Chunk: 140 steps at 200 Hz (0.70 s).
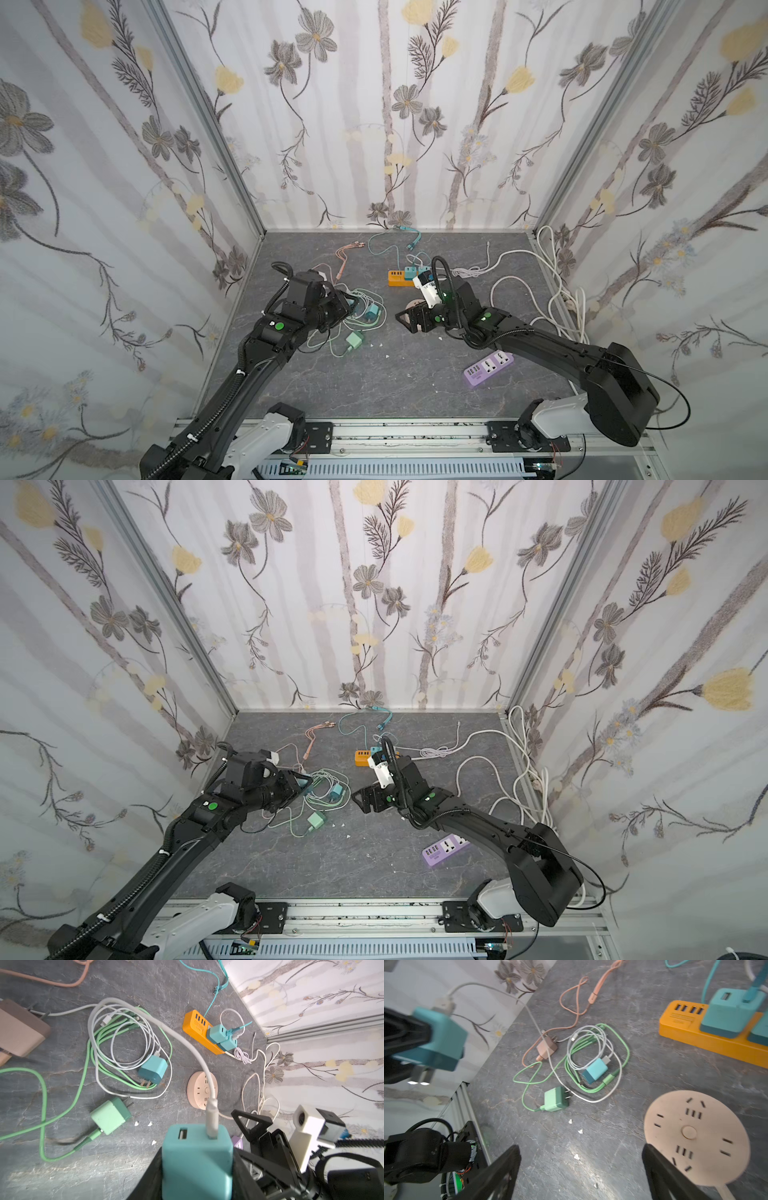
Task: Insert the plug
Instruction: 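Carry the teal charger toward the right gripper while the right gripper approaches it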
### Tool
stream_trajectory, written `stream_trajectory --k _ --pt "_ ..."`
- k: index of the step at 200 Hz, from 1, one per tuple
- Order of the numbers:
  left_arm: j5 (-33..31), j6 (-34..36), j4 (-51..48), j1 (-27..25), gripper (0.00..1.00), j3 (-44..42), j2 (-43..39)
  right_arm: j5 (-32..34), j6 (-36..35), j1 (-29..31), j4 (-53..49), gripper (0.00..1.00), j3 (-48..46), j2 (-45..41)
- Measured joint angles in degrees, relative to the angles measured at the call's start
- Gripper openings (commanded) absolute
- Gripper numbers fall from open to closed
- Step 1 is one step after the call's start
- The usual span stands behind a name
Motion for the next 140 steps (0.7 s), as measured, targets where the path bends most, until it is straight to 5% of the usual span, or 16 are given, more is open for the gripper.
stream_trajectory --k 53,140 --pt "-10.5 -2.4 4.7 -7.1 0.10 3.3 5.2 -2.1 -2.7 4.5 8.6 0.79 2.7 4.7" --pt "-15.6 -8.6 14.3 -7.8 0.12 -0.1 5.0 1.8 3.2 6.5 28.4 0.70 6.0 11.3"
